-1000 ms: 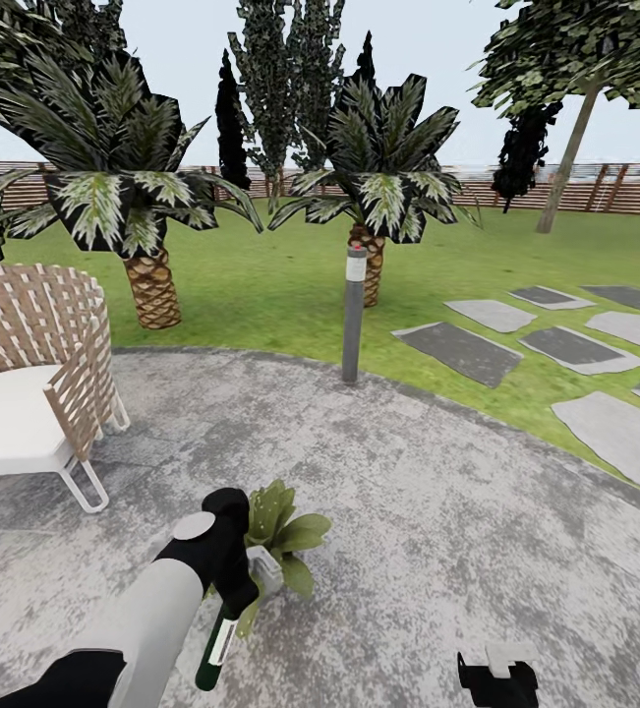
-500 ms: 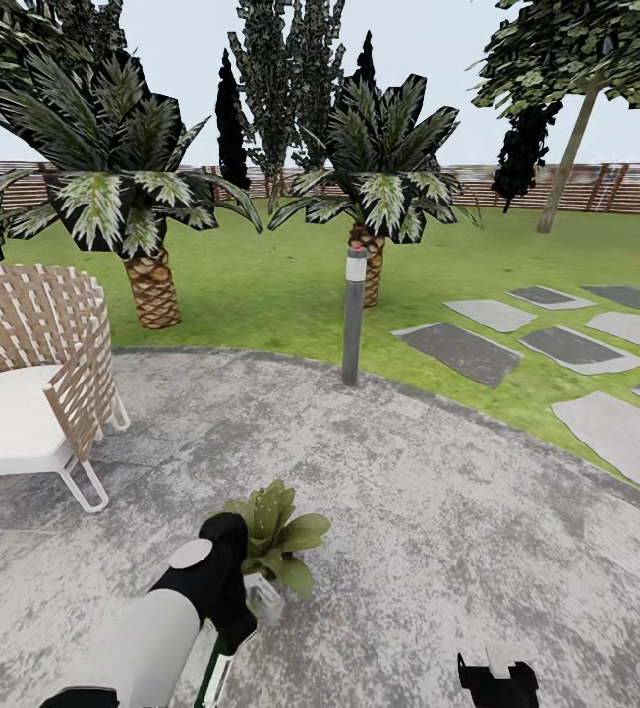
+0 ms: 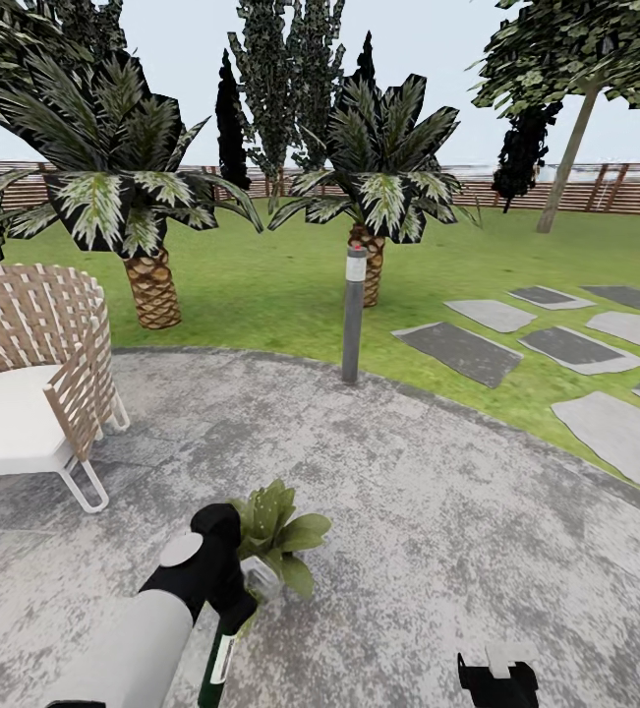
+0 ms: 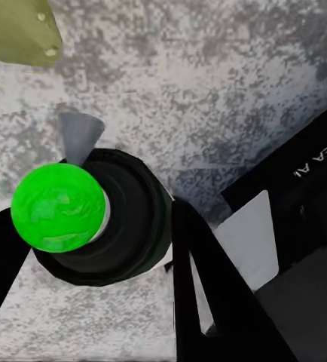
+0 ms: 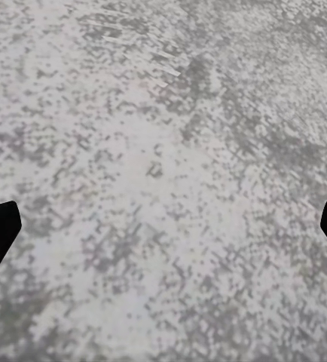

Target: Pick up the pesticide atomizer in the garden and spray insectifuge to fully cover both potted plants in the garden.

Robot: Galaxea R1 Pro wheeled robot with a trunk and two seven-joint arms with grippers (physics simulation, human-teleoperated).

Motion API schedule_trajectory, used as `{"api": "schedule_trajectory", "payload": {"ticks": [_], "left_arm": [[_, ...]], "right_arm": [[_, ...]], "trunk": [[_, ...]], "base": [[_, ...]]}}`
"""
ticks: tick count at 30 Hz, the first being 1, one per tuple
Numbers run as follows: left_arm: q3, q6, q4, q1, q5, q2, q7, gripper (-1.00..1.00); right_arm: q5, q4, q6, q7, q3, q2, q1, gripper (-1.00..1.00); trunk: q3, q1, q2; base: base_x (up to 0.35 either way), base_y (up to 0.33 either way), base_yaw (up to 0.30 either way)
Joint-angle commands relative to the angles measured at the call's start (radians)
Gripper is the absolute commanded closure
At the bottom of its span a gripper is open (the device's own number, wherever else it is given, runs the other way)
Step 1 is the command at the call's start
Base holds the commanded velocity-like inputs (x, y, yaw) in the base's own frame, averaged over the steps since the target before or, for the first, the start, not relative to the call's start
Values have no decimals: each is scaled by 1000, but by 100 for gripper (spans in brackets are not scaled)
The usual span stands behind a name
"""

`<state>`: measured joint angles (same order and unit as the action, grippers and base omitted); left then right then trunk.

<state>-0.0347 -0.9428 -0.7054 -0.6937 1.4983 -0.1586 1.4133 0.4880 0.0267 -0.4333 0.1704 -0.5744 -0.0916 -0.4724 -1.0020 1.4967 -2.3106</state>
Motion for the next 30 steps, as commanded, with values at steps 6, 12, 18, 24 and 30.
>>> {"api": "schedule_trajectory", "payload": {"ticks": [6, 12, 18, 24, 30], "left_arm": [[-5, -2, -15, 53, -9, 78, 10, 100], [-5, 59, -18, 35, -26, 91, 16, 100], [18, 164, -4, -119, 8, 108, 158, 100], [188, 251, -1, -260, 139, 130, 158, 100], [250, 282, -3, -293, 167, 83, 158, 100]], "right_arm": [[6, 1, -1, 4, -9, 0, 0, -100], [6, 1, -1, 4, -9, 0, 0, -100], [6, 1, -1, 4, -9, 0, 0, -100], [6, 0, -1, 3, -9, 0, 0, -100], [4, -1, -3, 4, -9, 7, 18, -100]], "trunk": [[-1, 0, 0], [-1, 0, 0], [-1, 0, 0], [-1, 0, 0], [-1, 0, 0]], "base": [[-59, 139, -1], [65, 323, -210], [33, 108, -92], [1, 3, -2], [0, 0, 0]]}}
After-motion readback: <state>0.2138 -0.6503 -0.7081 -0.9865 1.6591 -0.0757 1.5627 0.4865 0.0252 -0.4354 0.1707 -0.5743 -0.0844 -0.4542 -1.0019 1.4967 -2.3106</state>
